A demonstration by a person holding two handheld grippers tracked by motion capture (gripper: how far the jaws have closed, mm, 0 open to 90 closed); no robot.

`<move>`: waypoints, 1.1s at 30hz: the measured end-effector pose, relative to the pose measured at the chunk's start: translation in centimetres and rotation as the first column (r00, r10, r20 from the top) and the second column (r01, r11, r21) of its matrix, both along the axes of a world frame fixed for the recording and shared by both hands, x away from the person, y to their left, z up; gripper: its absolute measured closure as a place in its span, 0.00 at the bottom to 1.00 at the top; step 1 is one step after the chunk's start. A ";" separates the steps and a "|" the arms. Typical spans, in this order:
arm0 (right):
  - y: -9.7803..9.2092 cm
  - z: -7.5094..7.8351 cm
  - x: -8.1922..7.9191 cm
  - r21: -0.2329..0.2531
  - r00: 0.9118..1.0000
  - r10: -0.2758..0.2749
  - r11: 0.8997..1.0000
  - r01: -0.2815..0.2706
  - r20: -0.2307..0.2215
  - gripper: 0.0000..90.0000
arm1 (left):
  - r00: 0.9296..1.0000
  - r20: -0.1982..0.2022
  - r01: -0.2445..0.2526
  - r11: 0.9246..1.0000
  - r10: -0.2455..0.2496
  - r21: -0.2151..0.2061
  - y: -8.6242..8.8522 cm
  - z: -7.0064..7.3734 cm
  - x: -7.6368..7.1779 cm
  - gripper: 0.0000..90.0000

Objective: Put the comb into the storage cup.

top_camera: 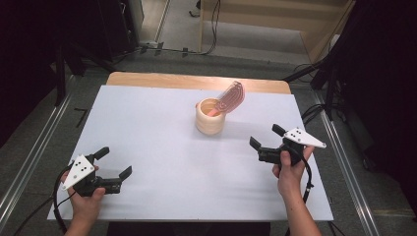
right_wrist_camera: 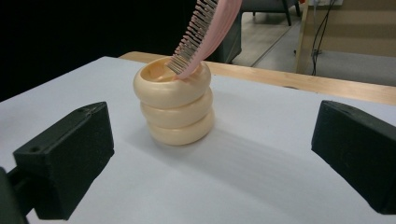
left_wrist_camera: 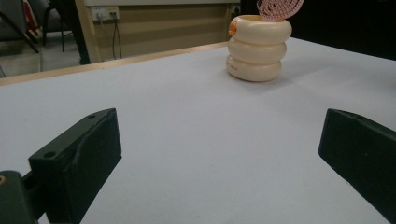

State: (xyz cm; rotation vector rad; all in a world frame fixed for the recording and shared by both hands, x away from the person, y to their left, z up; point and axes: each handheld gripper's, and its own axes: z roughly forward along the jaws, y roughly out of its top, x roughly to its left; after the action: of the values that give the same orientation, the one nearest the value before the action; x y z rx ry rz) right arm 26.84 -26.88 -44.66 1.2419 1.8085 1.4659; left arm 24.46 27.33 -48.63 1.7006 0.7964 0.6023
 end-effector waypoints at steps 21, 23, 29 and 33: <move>-3.4 -2.2 -3.3 -0.003 0.999 -0.033 0.999 0.033 0.007 0.00 | 1.000 0.001 0.001 1.000 -0.001 -0.001 0.0 0.0 0.0 0.00; -3.7 -2.6 -3.7 -0.003 0.999 -0.036 0.999 0.036 0.002 0.00 | 1.000 0.003 0.003 1.000 -0.003 0.002 0.0 0.0 0.0 0.00; -4.9 -3.5 -4.6 -0.004 0.999 -0.043 0.999 0.043 0.004 0.00 | 1.000 0.005 0.008 1.000 -0.008 -0.003 0.1 0.0 0.0 0.00; -5.6 -4.2 -5.1 -0.012 0.999 -0.045 0.999 0.045 -0.001 0.00 | 1.000 0.005 0.008 1.000 -0.008 0.000 0.1 0.0 0.0 0.00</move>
State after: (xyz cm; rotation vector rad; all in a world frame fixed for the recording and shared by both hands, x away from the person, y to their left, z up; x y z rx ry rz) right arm 21.70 -32.51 -48.87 1.2693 1.7759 1.4284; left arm 24.42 27.39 -48.65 1.7008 0.7856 0.6007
